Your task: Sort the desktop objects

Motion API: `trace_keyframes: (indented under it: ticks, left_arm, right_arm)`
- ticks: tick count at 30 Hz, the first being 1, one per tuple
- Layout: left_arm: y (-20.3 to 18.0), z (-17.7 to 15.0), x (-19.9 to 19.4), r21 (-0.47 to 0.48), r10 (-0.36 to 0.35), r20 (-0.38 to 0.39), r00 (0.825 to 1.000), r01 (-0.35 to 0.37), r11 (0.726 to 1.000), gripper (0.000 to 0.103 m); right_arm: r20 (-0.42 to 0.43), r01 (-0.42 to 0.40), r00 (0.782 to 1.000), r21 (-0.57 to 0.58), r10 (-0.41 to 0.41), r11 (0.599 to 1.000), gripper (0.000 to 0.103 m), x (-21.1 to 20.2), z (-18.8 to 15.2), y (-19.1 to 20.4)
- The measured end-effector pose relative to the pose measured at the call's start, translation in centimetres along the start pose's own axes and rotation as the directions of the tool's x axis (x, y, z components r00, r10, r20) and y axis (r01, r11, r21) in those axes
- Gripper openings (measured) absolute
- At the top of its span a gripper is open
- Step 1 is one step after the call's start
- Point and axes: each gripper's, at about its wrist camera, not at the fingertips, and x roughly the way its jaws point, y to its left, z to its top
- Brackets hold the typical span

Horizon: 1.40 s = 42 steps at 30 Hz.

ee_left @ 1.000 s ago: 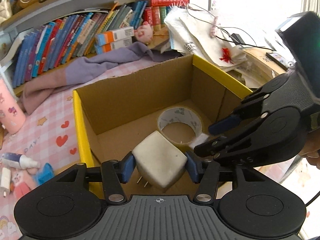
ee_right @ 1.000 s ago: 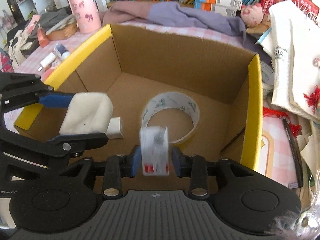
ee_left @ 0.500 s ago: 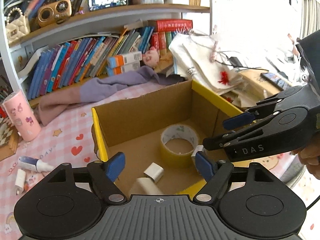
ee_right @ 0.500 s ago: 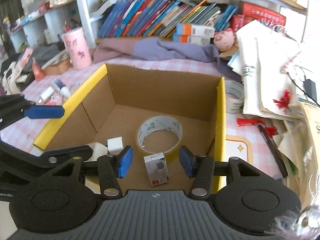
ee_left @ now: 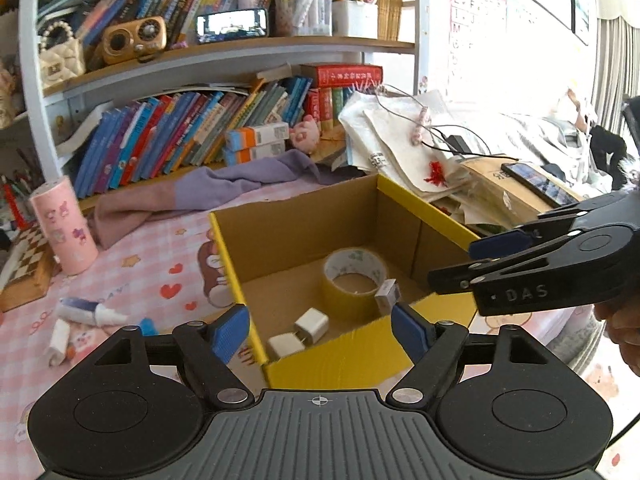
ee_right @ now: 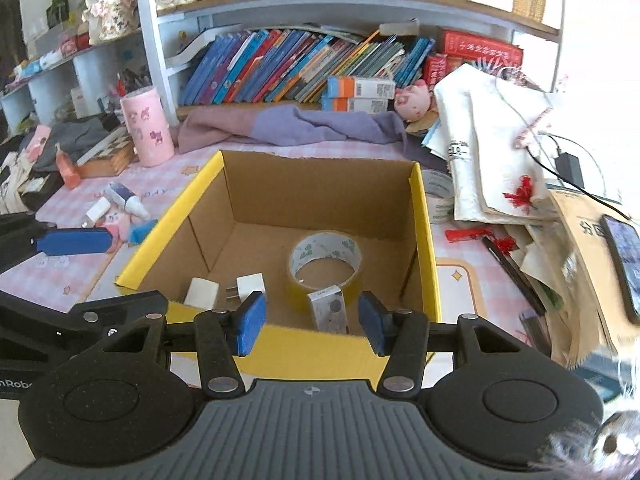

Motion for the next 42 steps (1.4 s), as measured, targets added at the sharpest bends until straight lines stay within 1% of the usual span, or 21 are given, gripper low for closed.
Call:
trace_keyframes:
  ticks: [4,8,16,23,29,33,36,42]
  left_arm:
    - [1.0,-1.2,-1.7,-0.018,0.006,0.004,1.0,-0.006,1.0,0.082]
    - [2.2,-2.5,-3.4,-0.036,0.012,0.004,1.0,-0.012,0.999,0.082]
    - [4.1,-5.3,-6.5,-0.056,0.014,-0.016,1.0,-0.015,0.998,0.082]
    - [5.7,-7.8,-8.6,-0.087,0.042,-0.031,0.999,-0.045,0.995,0.083]
    - [7.0,-9.8,-10.3,-0.105,0.075,-0.048,0.996,-0.08,0.991,0.083]
    - [7.6,-11.0,-11.2,-0.115,0.093,-0.06,0.994,-0.099,0.988,0.083]
    - [8.1,-11.7,-11.7,-0.101,0.099,-0.075,0.992,-0.106,0.989,0.083]
    - [9.6,-12.8,-12.7,-0.117,0.117,-0.093,0.989,-0.127,0.985,0.083]
  right_arm:
    - [0.017,0.031,0.999,0.021,-0.032,0.999,0.05,-1.2,-1.2,1.4]
    - [0.032,0.048,0.998,0.032,-0.049,0.998,0.05,-2.4,-2.5,3.7]
    - [0.024,0.071,0.997,0.085,-0.073,0.994,0.052,-3.9,-4.9,7.6]
    - [0.019,0.118,0.992,0.177,-0.124,0.977,0.056,-5.2,-7.8,10.5]
    - [0.014,0.12,0.992,0.247,-0.127,0.962,0.058,-5.6,-9.6,13.5]
    - [0.004,0.131,0.991,0.222,-0.136,0.966,0.061,-5.6,-10.5,15.6]
    - [-0.006,0.129,0.991,0.223,-0.131,0.966,0.062,-5.6,-11.0,16.7]
    - [-0.025,0.107,0.994,0.212,-0.104,0.971,0.065,-5.1,-11.3,18.8]
